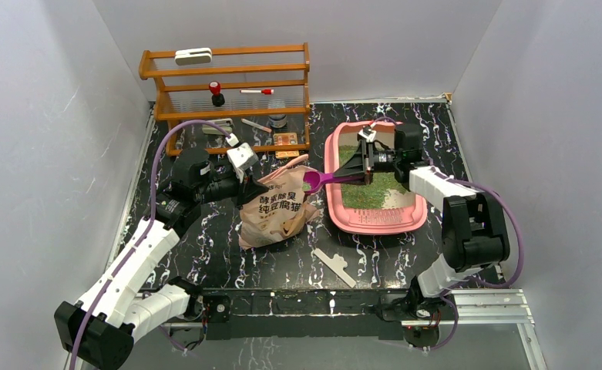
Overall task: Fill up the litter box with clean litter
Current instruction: 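Scoop the cat litter from the cat litter bag.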
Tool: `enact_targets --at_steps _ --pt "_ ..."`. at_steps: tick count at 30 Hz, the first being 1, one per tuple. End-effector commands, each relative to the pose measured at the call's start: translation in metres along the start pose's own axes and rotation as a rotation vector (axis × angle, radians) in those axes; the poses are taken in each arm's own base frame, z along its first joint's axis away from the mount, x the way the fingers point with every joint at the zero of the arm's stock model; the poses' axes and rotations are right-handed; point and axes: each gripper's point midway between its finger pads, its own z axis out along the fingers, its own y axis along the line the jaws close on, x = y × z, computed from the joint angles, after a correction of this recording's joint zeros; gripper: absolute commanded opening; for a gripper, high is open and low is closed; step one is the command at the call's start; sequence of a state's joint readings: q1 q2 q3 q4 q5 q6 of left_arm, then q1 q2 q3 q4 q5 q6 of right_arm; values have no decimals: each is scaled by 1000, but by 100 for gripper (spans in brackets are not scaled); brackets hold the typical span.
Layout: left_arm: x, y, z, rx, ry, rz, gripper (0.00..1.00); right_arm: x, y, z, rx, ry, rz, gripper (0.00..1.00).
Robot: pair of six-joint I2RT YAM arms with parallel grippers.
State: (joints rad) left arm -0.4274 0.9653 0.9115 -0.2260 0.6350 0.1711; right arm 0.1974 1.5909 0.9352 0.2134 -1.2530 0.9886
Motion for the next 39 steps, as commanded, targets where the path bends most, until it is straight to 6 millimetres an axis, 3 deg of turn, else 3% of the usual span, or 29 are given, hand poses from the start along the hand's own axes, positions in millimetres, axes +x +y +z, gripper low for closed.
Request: enact_targets --at_steps 1,10,16,20,24,29,39 --pt "-23 -5 -7 2 -71 50 0 5 30 -24 -68 15 -113 0" --pt "-22 -2 -7 -12 -72 59 0 12 24 -39 -60 -7 -85 0" --pt "-26 -3 -5 -3 -85 56 0 11 21 -20 -48 23 -71 0" --pt "-29 -4 -9 -4 -90 64 0 2 19 -48 -49 -58 -49 0" --pt "-28 -3 -7 -8 -98 72 0 13 26 -15 -52 2 -70 0" --pt "-34 -4 -2 20 -103 48 0 18 17 -14 -60 -3 -30 0" --pt "-32 -3 -11 -22 -105 67 0 11 15 -53 -24 -83 -33 0"
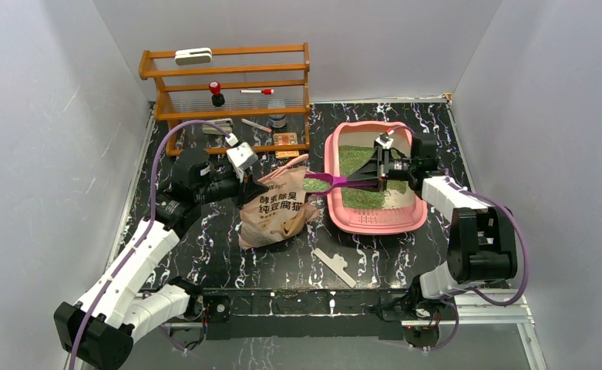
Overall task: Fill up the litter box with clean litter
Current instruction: 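Scoop the cat litter from the cat litter bag.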
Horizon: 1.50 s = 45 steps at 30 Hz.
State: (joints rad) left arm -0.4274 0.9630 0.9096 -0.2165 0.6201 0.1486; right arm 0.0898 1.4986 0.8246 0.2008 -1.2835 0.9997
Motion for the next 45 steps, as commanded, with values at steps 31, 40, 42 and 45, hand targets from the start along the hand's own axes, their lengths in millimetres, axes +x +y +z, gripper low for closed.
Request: enact_targets --at_steps 31,40,42,45 --pt "-37 -5 -4 18 -125 73 0 11 37 -51 -26 -152 -73 0" --pt "-47 -1 -3 0 -155 65 0 9 50 -67 -34 -214 -107 0" --pt "-46 2 -4 -23 -161 80 0 6 50 -76 -34 -243 -102 0" --pt "-47 1 -4 -19 -163 75 0 1 50 -90 -38 -280 -100 0"
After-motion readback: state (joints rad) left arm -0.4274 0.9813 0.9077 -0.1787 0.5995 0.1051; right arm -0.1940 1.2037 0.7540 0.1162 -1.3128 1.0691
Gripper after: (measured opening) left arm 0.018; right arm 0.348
